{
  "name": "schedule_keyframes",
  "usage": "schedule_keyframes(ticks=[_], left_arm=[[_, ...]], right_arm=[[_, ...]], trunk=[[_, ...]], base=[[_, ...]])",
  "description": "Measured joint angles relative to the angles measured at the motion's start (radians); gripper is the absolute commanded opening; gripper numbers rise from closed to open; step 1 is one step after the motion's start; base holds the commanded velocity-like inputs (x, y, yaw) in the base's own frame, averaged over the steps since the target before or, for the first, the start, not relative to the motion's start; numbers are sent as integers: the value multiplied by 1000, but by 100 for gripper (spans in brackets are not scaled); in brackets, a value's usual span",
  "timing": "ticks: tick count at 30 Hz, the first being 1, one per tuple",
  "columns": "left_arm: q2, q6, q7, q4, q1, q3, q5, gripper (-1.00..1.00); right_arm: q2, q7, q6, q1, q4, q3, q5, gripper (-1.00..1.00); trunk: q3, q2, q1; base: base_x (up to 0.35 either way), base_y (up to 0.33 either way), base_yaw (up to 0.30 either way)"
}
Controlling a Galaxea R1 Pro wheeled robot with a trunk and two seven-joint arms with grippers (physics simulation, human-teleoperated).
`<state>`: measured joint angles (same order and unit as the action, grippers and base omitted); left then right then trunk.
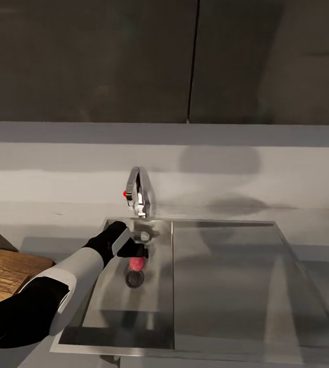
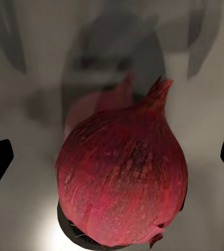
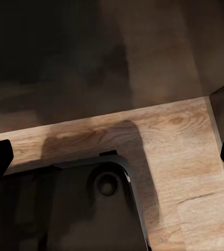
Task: In the kitchen, take the Vidalia onion out of the sink, dice it on the chopping board with the paring knife, put the diced onion into the bowl on the countertop, then place both the paring knife and the chopping board into the sink.
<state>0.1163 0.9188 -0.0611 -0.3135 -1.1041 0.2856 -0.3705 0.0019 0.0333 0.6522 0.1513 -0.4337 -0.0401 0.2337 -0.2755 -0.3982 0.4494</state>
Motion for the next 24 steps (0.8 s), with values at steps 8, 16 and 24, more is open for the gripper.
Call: schedule_keyframes(ticks=[8,16,24], left_arm=[[1,0,0,1,0,18,0,100],[1,0,0,3,0,21,0,100],[1,0,0,3,0,22,-1,100]], right_arm=[[0,-1,0,0,1,0,-2,100],[-3,-2,0,0,2,0,-5,100],[-4,-2,0,0,2,0,-5,100]], trunk=[[0,0,0],[0,0,0],[0,0,0]], base=[[3,0,0],[0,0,0],[0,0,0]])
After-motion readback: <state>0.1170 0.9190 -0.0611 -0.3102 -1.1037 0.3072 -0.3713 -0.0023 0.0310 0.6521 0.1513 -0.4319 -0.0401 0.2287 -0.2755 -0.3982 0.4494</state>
